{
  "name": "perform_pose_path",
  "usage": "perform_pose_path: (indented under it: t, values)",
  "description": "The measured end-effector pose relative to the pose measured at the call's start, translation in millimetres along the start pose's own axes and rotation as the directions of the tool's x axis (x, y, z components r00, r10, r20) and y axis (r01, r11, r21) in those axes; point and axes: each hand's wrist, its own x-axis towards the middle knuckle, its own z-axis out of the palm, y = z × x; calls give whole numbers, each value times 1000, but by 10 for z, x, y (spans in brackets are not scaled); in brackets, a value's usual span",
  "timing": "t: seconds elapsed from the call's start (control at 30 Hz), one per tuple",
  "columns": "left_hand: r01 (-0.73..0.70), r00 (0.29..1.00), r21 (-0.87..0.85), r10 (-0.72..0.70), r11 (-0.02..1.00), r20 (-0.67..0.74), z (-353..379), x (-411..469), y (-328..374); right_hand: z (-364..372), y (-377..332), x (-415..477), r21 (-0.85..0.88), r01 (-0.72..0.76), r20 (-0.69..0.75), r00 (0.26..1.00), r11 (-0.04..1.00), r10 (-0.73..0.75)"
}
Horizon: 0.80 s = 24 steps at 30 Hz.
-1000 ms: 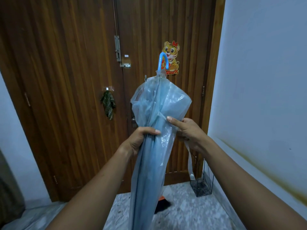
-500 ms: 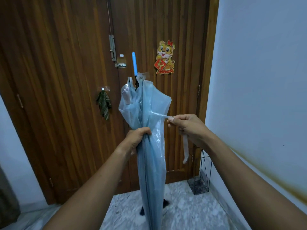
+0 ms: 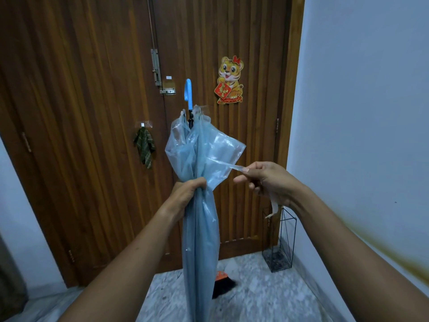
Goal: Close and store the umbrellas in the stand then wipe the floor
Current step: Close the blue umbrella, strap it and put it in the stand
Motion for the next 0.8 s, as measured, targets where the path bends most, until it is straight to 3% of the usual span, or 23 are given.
perform_pose_path:
  t: [0.17, 0.33, 0.43, 0.6, 0.8]
  values:
    - [-81, 997, -3, 81, 997, 7, 79, 42, -60, -105, 72, -38, -58, 59, -189, 980, 997, -69]
    - [-66, 996, 43, 68, 997, -52, 83, 47, -78, -17, 81, -20, -120, 160, -248, 951, 980, -186]
    - [-72, 997, -1, 71, 997, -42, 88, 49, -57, -39, 48, -45, -115, 137, -240, 957, 984, -162]
    - [-72, 996, -11, 71, 997, -61, 88, 74, -85, -51, 72, -40, 54, 179, -168, 971, 982, -168]
    - [14, 999, -79, -12, 997, 31, 4, 122, -105, -52, 117, -25, 76, 155, -141, 980, 985, -143]
